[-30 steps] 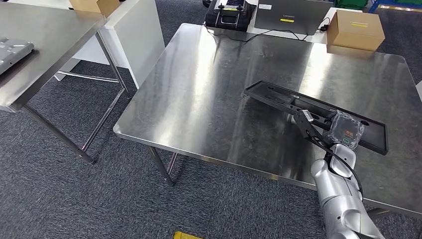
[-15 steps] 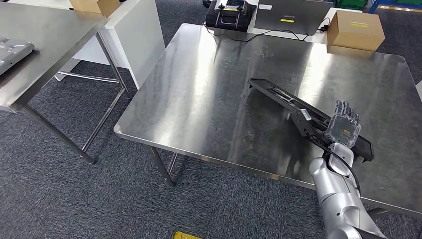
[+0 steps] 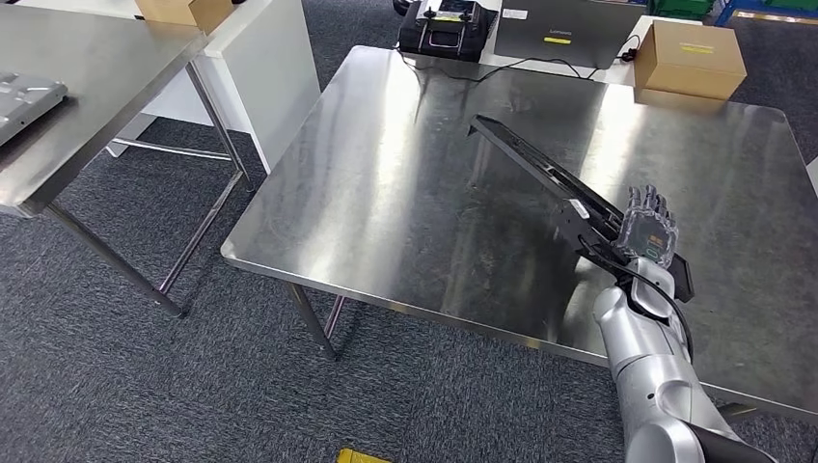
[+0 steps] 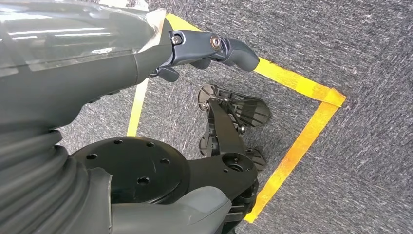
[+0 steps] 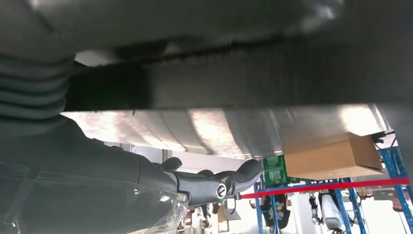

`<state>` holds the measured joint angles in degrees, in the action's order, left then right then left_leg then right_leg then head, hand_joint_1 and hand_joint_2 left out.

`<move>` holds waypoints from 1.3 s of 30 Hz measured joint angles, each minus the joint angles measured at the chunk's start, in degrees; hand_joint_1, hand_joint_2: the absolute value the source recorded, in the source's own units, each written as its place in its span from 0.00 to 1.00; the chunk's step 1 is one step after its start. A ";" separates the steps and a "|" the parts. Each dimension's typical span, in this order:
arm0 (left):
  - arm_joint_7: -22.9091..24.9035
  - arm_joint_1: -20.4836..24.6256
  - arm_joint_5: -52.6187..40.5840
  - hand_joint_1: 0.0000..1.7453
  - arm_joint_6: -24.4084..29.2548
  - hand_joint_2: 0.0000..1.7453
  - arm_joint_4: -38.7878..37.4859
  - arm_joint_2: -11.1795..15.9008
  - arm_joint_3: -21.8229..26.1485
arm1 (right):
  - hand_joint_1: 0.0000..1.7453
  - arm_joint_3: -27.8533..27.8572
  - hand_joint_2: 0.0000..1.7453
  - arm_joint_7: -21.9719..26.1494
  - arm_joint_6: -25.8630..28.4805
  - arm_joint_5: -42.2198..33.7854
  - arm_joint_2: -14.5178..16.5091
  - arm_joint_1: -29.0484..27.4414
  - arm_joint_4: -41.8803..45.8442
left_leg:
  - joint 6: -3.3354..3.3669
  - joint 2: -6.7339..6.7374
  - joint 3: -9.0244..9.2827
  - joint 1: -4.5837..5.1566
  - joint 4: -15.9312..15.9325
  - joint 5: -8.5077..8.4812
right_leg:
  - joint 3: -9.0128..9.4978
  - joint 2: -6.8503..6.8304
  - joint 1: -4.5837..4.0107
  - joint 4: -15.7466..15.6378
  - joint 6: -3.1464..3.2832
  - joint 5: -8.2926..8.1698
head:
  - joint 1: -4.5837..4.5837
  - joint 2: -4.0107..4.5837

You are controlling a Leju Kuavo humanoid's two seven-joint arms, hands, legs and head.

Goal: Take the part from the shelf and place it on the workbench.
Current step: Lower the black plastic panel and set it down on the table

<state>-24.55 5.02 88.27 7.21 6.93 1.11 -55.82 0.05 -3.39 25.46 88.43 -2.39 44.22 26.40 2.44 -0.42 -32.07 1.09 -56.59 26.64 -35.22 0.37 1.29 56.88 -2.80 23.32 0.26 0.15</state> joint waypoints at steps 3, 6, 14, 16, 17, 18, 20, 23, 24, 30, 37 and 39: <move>0.00 0.00 0.01 0.00 0.00 1.00 0.00 0.00 0.00 | 0.00 0.06 0.00 0.00 -0.10 -0.04 0.14 0.07 0.00 | 0.00 0.01 0.00 0.00 0.00 0.00 | 0.01 0.00 0.01 0.00 0.00 0.00 | 0.01 0.00; 0.00 0.00 0.00 0.00 0.00 1.00 0.00 0.00 0.00 | 0.00 0.11 0.00 0.00 -0.19 -0.07 0.21 0.07 0.00 | 0.00 0.01 0.01 0.01 0.00 0.01 | 0.02 0.00 0.01 0.00 0.00 0.00 | 0.01 0.00; 0.32 0.00 0.05 0.00 -0.15 1.00 0.00 0.00 0.00 | 0.00 0.38 0.00 1.83 -3.98 -2.48 0.75 0.48 0.01 | 0.00 0.02 0.02 0.00 0.00 0.01 | 0.06 0.01 0.02 0.00 0.00 0.00 | 0.01 0.00; 0.52 0.00 0.16 0.00 -0.32 1.00 0.00 0.00 0.00 | 0.00 1.06 0.00 4.24 -7.47 -6.26 1.34 0.81 0.22 | 0.00 0.04 0.04 0.00 0.00 0.00 | 0.08 0.02 0.03 0.00 0.00 0.00 | 0.01 0.00; 0.64 0.00 0.29 0.00 -0.39 1.00 0.00 0.00 0.00 | 0.00 1.62 0.00 5.71 -9.32 -8.87 1.72 0.98 0.45 | 0.00 0.07 0.06 0.00 0.00 0.00 | 0.08 0.03 0.03 0.00 0.00 0.00 | 0.00 0.00; 0.75 0.01 0.43 0.00 -0.44 1.00 0.00 0.00 0.00 | 0.00 2.27 0.00 7.13 -11.05 -11.67 2.16 1.15 0.75 | 0.00 0.10 0.07 0.00 0.00 0.00 | 0.09 0.04 0.02 0.00 0.00 0.00 | 0.01 0.00; 0.91 0.01 0.80 0.00 -0.48 1.00 0.00 0.00 0.00 | 0.00 3.32 0.00 9.15 -13.82 -16.37 2.96 1.54 1.32 | 0.00 0.15 0.11 0.00 0.00 0.01 | 0.10 0.05 0.02 0.00 0.00 0.00 | 0.01 0.00; 1.02 0.01 1.29 0.00 -0.48 1.00 0.00 0.00 0.00 | 0.00 3.97 0.00 9.68 -16.19 -19.12 3.75 2.31 1.61 | 0.00 0.15 0.12 -0.01 0.00 0.00 | 0.12 0.04 0.01 0.00 0.00 0.00 | 0.01 0.00; 1.07 0.01 1.42 0.00 -0.48 1.00 0.00 0.00 0.01 | 0.00 3.90 0.00 8.85 -16.51 -18.46 3.93 2.69 1.61 | 0.00 0.14 0.12 -0.01 0.00 0.00 | 0.13 0.04 0.01 0.00 0.00 0.00 | 0.01 0.00; 1.31 0.00 1.73 0.00 -0.39 1.00 0.00 -0.01 0.16 | 0.00 -1.95 0.00 -1.16 -18.69 -7.35 4.07 6.15 1.15 | 0.01 0.15 0.17 0.00 0.00 -0.01 | 0.16 0.04 0.02 0.00 0.00 0.00 | -0.01 0.00; 1.57 -0.01 1.73 0.00 -0.35 1.00 0.00 -0.01 0.57 | 0.00 -6.63 0.00 -4.26 -21.98 -5.46 4.11 7.80 0.75 | 0.01 0.09 0.16 0.01 0.00 -0.01 | 0.17 0.03 0.02 0.00 0.00 0.00 | 0.01 0.00; 1.58 -0.01 1.73 0.00 -0.35 1.00 0.00 -0.01 0.58 | 0.00 -7.16 0.00 -4.29 -22.02 -5.46 4.14 8.04 0.64 | 0.01 0.09 0.16 0.01 0.00 0.00 | 0.18 0.03 0.02 0.00 0.00 0.00 | 0.01 0.00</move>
<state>-22.96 5.01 90.01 6.86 6.93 1.10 -55.24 -7.12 -7.68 3.44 82.97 1.75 52.26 27.05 2.45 -0.33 -31.91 1.09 -56.59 26.64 -35.04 0.41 1.30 56.88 -2.80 23.33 0.26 0.15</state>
